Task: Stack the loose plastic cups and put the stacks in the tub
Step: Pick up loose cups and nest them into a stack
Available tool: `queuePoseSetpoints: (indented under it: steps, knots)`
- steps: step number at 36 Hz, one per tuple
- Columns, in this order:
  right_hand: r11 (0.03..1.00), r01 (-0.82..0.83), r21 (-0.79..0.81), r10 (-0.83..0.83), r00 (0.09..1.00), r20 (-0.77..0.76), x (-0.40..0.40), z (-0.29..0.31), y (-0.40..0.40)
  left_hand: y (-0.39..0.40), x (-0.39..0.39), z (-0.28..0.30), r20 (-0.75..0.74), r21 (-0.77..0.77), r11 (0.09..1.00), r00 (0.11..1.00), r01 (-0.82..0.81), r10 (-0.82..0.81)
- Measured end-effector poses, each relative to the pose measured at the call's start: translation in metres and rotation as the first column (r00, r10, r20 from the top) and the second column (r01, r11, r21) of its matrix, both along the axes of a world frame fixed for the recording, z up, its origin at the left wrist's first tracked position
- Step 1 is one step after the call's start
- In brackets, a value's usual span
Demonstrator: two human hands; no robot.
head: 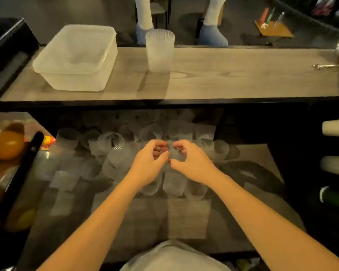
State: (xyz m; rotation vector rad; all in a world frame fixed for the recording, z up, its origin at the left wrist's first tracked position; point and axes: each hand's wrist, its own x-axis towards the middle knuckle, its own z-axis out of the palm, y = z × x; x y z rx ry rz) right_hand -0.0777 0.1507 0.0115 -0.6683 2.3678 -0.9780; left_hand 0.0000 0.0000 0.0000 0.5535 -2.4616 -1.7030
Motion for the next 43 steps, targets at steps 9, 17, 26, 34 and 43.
queuePoseSetpoints:
  steps: [9,17,26,34,43]
  knots:
    - [0.988,0.131,0.086,-0.136,0.989,0.059,0.022,-0.046,0.033,0.044,0.019,-0.063,0.379,-0.549,0.791,0.924,0.271,-0.054]
    - [0.953,0.298,-0.046,-0.293,0.951,0.095,0.03,-0.059,0.046,0.056,0.015,-0.068,0.276,-0.696,0.678,0.96,0.234,-0.048]
    - [0.9,0.434,-0.037,-0.412,0.876,0.251,0.013,-0.056,0.036,0.051,0.02,-0.057,0.126,-0.459,0.865,0.979,0.203,-0.163]
    - [0.737,0.639,-0.22,-0.556,0.759,0.339,0.002,-0.048,0.042,0.049,0.028,-0.031,-0.053,-0.204,0.967,0.984,0.155,-0.169]
    - [0.727,0.646,-0.233,-0.61,0.763,0.214,-0.001,-0.038,0.059,0.012,0.04,-0.028,-0.024,-0.192,0.975,0.992,0.114,-0.121]
